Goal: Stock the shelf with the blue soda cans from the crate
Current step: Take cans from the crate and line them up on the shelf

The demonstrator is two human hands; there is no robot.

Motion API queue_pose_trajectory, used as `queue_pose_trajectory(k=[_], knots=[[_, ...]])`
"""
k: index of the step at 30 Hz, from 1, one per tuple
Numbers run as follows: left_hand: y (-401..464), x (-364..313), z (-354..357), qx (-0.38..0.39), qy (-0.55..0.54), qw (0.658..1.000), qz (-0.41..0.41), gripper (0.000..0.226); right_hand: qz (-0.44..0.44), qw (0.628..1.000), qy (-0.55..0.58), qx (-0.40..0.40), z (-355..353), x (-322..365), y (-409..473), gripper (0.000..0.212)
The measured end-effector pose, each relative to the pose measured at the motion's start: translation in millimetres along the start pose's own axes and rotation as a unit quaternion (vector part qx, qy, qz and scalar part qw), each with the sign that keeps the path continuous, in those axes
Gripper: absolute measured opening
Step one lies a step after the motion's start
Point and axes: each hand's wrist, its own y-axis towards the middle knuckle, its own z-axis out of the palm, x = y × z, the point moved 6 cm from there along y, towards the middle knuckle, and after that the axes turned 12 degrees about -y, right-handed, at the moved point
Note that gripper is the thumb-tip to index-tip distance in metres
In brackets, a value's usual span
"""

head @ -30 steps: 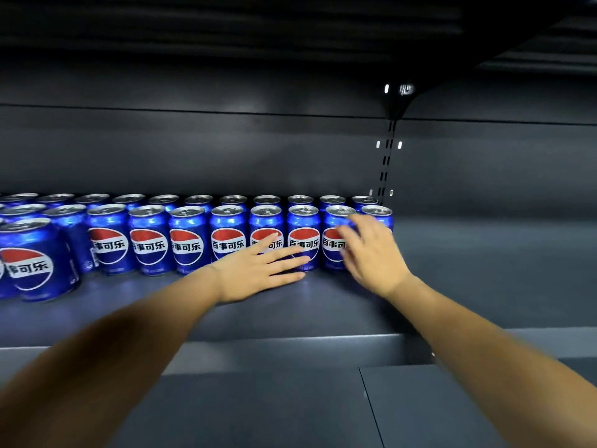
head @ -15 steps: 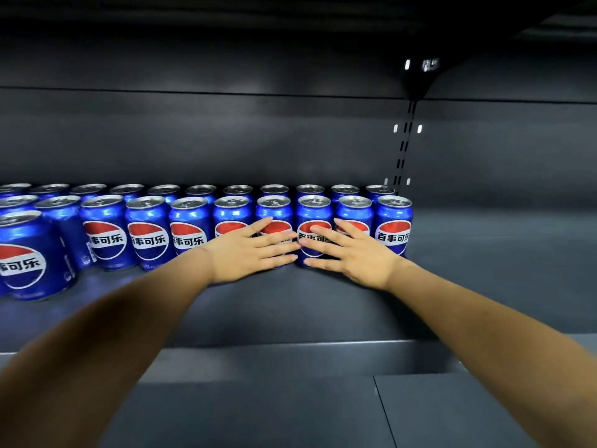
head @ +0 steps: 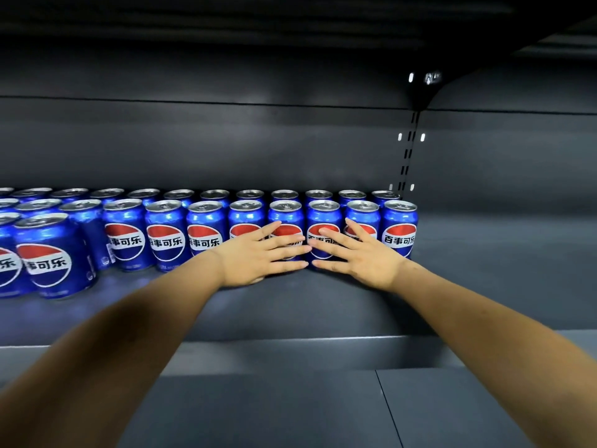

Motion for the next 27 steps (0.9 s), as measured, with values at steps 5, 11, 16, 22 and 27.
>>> queue_pose_trajectory(k=[5, 11, 16, 22, 27], knots=[[-31, 6, -7, 0.015, 0.004, 0.999, -0.032, 0.092, -0.015, 1.000, -0.006, -0.017, -10, 2, 13, 0.082], [-70, 12, 4, 0.044, 0.036, 0.995, -0.076, 0.095, -0.049, 0.997, 0.013, -0.053, -14, 29, 50, 0.054], [-75, 17, 9, 0.040, 0.017, 0.995, -0.092, 0.079, -0.038, 0.998, 0.010, -0.047, -7, 23, 52, 0.062], [-77, 20, 14, 0.029, -0.007, 0.995, -0.098, 0.059, -0.032, 0.999, 0.018, -0.032, -2, 23, 53, 0.068], [-73, 12, 1, 0.037, -0.009, 0.996, -0.083, 0.068, -0.031, 0.999, 0.021, -0.012, -9, 24, 54, 0.067]])
